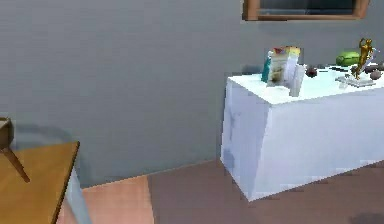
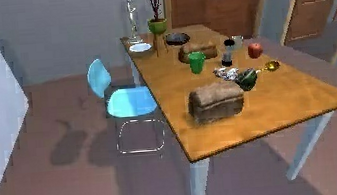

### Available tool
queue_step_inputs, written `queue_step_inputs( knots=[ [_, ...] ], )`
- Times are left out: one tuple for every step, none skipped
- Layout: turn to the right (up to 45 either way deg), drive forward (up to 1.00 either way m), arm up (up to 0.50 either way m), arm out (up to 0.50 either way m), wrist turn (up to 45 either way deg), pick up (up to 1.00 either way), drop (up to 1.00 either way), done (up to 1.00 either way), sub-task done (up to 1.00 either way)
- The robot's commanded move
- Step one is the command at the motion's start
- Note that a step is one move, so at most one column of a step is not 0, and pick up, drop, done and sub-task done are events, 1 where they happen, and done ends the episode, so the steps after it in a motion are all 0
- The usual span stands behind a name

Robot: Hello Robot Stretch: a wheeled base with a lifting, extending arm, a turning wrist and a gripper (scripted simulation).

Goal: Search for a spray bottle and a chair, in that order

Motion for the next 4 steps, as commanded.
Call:
queue_step_inputs(
  knots=[
    [0.0, 1.00, 0.00, 0.00, 0.0, 0.00, 0.00, 0.00, 0.00],
    [-9.0, 0.00, 0.00, 0.00, 0.0, 0.00, 0.00, 0.00, 0.00],
    [0.0, 0.05, 0.00, 0.00, 0.0, 0.00, 0.00, 0.00, 0.00],
    [45.0, 0.00, 0.00, 0.00, 0.0, 0.00, 0.00, 0.00, 0.00]
  ],
)
